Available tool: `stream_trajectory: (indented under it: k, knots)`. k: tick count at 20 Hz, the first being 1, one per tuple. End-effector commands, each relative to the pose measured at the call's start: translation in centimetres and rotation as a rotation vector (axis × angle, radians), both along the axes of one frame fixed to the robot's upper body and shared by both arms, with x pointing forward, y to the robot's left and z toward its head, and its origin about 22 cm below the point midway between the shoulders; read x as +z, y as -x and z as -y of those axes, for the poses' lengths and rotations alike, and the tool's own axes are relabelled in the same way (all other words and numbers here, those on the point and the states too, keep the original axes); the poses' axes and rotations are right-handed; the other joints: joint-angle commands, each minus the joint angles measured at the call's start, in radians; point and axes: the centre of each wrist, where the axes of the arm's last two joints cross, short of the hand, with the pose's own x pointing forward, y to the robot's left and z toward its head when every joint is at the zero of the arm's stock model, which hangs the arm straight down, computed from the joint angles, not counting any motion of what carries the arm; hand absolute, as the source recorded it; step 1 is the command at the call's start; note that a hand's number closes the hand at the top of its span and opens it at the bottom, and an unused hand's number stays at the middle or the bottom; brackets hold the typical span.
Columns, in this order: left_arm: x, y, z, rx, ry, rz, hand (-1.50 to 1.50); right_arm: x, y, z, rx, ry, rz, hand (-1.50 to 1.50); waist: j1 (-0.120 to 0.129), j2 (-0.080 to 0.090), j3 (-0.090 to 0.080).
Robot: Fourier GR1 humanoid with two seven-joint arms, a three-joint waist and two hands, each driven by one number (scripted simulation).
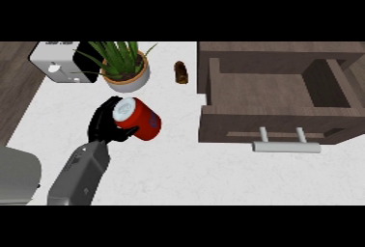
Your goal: Pick up the can, place it into the drawer and close the drawer
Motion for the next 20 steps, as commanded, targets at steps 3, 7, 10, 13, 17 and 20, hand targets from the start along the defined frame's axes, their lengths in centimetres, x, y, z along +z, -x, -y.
stream_trajectory:
  k: [3,7,10,13,17,20]
  knots:
    - [4.8,-1.5,3.1,0.063,-0.023,0.118,1.5,0.7,1.7,0.4,-0.011,0.003,-0.002,-1.5,0.008,-0.008,0.001]
    - [9.3,-1.9,5.0,0.034,-0.052,0.118,1.5,-0.2,0.3,-0.4,-0.003,-0.013,0.012,-1.5,-0.001,0.0,0.0]
    - [13.2,-2.6,6.2,0.038,-0.082,0.136,1.5,1.1,0.4,-1.7,0.025,0.009,0.006,-1.5,-0.014,0.005,-0.001]
    - [16.0,-1.5,7.7,0.032,-0.085,0.129,1.5,-0.1,0.0,-0.8,0.004,-0.026,0.026,-1.5,-0.015,0.006,-0.001]
    - [18.4,-1.4,9.7,0.04,-0.127,0.171,1.5,1.5,-0.2,-0.8,0.018,-0.017,0.01,-1.5,-0.023,0.011,-0.002]
    - [21.9,-1.4,10.2,0.031,-0.116,0.165,1.5,0.8,0.5,-1.5,0.025,-0.013,0.007,-1.5,-0.025,0.01,-0.002]
